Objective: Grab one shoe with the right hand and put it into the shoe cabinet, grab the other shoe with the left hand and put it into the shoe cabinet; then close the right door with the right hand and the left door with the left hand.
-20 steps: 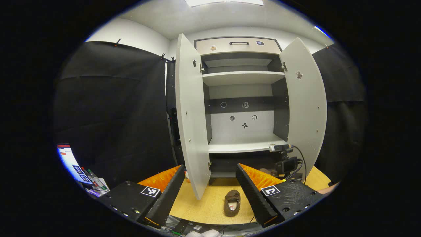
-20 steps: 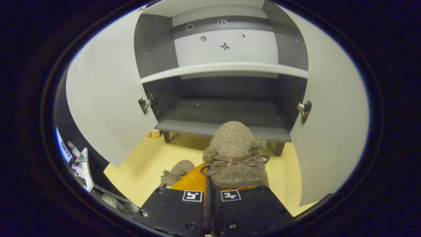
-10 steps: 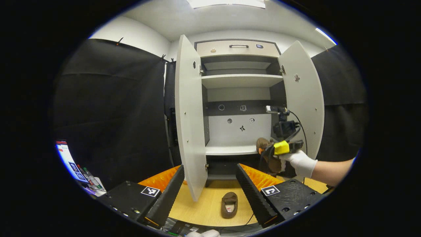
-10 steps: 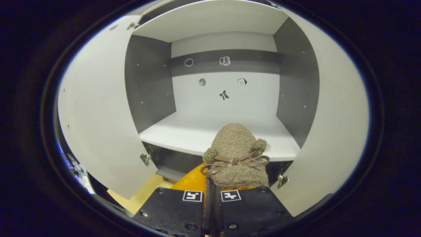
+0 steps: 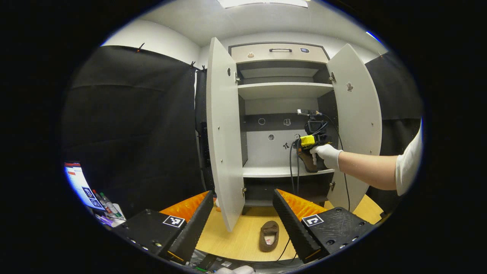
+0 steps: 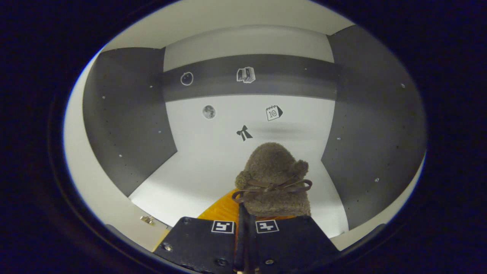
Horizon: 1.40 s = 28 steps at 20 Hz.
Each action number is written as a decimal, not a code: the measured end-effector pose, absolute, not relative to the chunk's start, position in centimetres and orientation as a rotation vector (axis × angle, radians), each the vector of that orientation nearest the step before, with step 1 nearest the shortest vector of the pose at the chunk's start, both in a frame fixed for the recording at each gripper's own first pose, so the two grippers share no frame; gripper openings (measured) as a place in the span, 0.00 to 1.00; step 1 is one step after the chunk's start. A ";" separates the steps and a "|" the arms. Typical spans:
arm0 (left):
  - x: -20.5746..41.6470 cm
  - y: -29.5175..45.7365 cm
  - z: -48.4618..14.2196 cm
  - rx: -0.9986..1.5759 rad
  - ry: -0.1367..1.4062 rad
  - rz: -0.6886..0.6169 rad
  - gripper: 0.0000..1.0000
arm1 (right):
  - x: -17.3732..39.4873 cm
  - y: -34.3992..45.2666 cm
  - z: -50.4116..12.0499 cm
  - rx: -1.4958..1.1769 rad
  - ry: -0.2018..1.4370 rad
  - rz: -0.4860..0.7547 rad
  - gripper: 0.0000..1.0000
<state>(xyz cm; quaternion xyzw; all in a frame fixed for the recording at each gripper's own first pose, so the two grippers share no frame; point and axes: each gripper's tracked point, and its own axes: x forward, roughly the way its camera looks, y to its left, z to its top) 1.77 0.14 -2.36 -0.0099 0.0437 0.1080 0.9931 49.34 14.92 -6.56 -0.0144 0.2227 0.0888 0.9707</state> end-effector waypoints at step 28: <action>-0.7 1.5 -0.6 -0.023 0.033 0.160 0.95 | 42.1 13.3 -2.1 0.025 0.379 0.184 0.82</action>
